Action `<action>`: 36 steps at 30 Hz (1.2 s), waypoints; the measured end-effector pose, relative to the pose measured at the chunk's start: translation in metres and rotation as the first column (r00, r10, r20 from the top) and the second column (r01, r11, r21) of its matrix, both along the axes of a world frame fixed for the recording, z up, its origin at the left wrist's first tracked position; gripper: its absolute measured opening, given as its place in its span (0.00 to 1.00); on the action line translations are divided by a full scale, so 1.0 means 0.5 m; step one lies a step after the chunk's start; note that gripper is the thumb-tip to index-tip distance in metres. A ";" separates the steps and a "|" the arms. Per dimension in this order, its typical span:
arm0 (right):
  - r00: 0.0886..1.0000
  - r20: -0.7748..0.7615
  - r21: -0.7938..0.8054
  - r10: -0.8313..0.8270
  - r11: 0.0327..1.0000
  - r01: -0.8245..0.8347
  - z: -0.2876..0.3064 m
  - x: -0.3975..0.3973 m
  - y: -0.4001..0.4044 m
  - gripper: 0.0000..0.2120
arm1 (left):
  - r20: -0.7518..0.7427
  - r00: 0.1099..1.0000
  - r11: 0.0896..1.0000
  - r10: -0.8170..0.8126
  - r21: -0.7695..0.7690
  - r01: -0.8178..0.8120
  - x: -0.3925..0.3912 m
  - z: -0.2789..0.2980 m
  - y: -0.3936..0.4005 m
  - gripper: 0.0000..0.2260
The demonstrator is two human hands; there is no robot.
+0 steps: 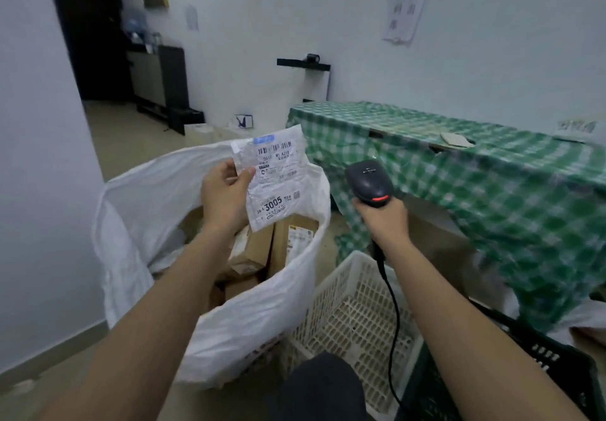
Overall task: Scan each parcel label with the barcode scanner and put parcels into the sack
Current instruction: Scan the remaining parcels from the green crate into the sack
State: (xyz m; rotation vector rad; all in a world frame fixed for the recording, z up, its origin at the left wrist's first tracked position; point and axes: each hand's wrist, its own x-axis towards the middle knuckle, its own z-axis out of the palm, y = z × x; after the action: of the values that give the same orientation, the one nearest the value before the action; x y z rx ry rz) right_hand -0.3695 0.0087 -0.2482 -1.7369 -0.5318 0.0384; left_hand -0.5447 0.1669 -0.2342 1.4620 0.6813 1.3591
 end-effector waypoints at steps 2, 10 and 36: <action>1.000 0.011 -0.027 0.023 0.999 -0.022 0.000 -0.005 0.049 0.06 | -0.070 0.992 0.993 0.102 0.071 -0.097 -0.043 0.000 0.067 0.04; 0.994 0.031 -0.117 0.100 0.989 -0.096 -0.032 -0.024 0.184 0.06 | -0.450 0.788 0.900 0.420 0.321 -0.296 -0.141 -0.097 0.241 0.05; 0.996 0.016 -0.449 0.089 0.891 -0.072 -0.132 -0.012 0.211 0.07 | -0.707 0.701 0.900 0.093 -0.241 -0.363 -0.320 -0.235 0.310 0.39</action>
State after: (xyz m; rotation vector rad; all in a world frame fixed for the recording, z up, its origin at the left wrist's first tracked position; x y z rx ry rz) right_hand -0.3757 0.1142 -0.3144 -2.1689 -0.6587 0.2036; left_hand -0.7049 0.3220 -0.3515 1.5885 1.5641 0.7553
